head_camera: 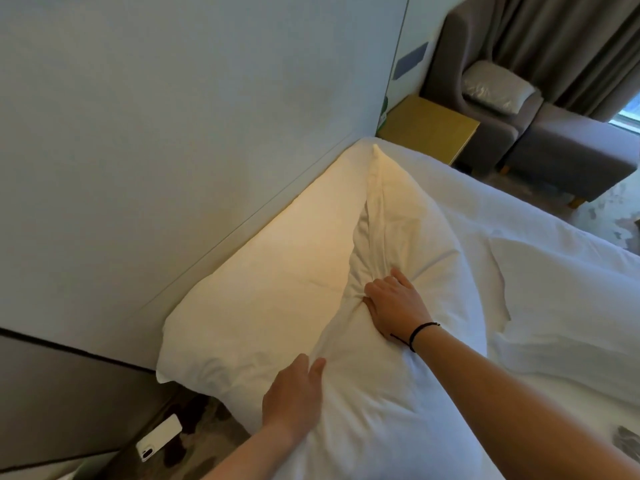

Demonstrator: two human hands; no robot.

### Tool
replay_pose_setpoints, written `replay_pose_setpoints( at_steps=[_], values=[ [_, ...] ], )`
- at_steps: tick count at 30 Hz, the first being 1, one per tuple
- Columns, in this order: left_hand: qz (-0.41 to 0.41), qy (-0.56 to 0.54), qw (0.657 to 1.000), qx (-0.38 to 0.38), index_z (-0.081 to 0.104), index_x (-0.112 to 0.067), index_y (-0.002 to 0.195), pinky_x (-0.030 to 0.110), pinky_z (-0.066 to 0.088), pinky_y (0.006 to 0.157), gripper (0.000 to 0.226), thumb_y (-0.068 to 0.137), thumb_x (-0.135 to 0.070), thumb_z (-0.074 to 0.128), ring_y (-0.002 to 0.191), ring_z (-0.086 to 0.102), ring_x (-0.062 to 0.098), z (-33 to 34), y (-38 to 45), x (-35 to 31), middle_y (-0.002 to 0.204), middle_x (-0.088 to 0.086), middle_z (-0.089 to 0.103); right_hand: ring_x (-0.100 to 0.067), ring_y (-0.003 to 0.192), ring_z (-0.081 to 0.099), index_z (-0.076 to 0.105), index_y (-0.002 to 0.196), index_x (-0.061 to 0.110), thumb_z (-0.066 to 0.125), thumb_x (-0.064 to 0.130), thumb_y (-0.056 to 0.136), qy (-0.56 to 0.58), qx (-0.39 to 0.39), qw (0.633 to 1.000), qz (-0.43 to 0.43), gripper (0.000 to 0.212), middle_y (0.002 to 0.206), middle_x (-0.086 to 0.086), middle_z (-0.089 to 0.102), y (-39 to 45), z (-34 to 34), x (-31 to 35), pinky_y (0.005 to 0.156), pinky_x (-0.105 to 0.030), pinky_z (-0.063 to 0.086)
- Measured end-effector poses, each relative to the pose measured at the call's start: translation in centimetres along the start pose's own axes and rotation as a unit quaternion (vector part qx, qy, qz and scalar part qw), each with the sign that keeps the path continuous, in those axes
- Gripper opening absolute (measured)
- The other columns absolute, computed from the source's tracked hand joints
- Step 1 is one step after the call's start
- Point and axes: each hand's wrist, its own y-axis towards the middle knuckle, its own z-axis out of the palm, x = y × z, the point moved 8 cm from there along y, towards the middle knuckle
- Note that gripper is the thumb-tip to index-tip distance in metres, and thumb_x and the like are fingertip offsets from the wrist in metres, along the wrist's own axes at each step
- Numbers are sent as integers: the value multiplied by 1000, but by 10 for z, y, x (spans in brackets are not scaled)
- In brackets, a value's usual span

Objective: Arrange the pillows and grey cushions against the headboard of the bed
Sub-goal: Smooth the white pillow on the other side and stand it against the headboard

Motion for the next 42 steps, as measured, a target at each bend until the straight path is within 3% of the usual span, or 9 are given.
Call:
replay_pose_setpoints(
  at_steps=[7, 16, 19, 25, 27, 31, 34, 37, 42],
  values=[
    [82, -47, 992, -83, 40, -20, 68, 36, 41, 56, 46, 97, -57, 38, 61, 54, 18, -51, 15, -40, 62, -2, 55, -21, 78, 53, 47, 81, 25, 35, 31, 100, 85, -54, 994, 46, 23, 80, 4, 59, 17, -41, -21, 85, -36, 39],
    [250, -138, 942, -175, 39, -29, 64, 25, 28, 47, 41, 97, -52, 43, 51, 38, 11, -163, 50, -132, 57, -13, 51, -19, 74, 48, 55, 79, 20, 47, 16, 98, 206, -219, 947, 115, 21, 75, 6, 53, 69, -145, -59, 81, -36, 35],
    [280, -156, 925, -203, 40, -27, 61, 23, 26, 47, 45, 96, -55, 41, 51, 41, 12, -214, 64, -153, 54, -12, 49, -21, 70, 50, 61, 77, 13, 47, 18, 97, 213, -279, 931, 96, 25, 71, -1, 58, 108, -197, -53, 76, -37, 36],
    [298, -76, 902, -302, 35, -29, 63, 32, 28, 46, 45, 95, -61, 36, 50, 43, 16, -324, 149, -154, 51, -5, 43, -31, 55, 45, 41, 57, 12, 45, 25, 97, 192, -389, 896, 96, 42, 52, -6, 46, 247, -289, -29, 59, -37, 28],
    [256, -5, 915, -313, 38, -31, 68, 33, 30, 48, 41, 94, -62, 32, 59, 53, 22, -343, 203, -136, 59, -5, 52, -37, 63, 51, 43, 61, 12, 46, 24, 99, 152, -368, 908, 132, 40, 58, -13, 53, 303, -291, -31, 62, -40, 31],
    [120, 121, 972, -162, 45, -35, 99, 37, 48, 74, 26, 96, -60, 38, 99, 64, 28, -308, 310, -47, 110, -1, 68, -35, 95, 59, 55, 77, 21, 44, 36, 98, 112, -197, 957, 180, 28, 92, -10, 65, 371, -201, -13, 88, -46, 39],
    [77, 128, 979, -140, 41, -34, 132, 37, 52, 89, 73, 82, -83, 19, 110, 63, 20, -275, 332, 19, 129, -5, 62, -26, 140, 27, 48, 128, 37, 39, 59, 93, 181, 15, 959, 218, 42, 148, 0, 38, 353, -64, 14, 110, -62, 17],
    [74, 137, 973, -168, 44, -33, 131, 35, 53, 81, 94, 71, -94, 6, 100, 65, 17, -263, 337, 40, 120, -8, 66, -22, 149, -11, 9, 145, 54, 30, 77, 86, 283, 91, 920, 256, 67, 161, 15, -9, 311, 22, 36, 110, -68, 10],
    [82, 138, 976, -150, 45, -33, 103, 30, 37, 53, 73, 73, -93, 18, 65, 57, 16, -268, 325, 27, 82, -11, 63, -22, 148, -14, 6, 151, 43, 36, 72, 88, 368, 50, 881, 293, 76, 162, 10, -10, 295, 33, 48, 117, -53, 12]
  ],
)
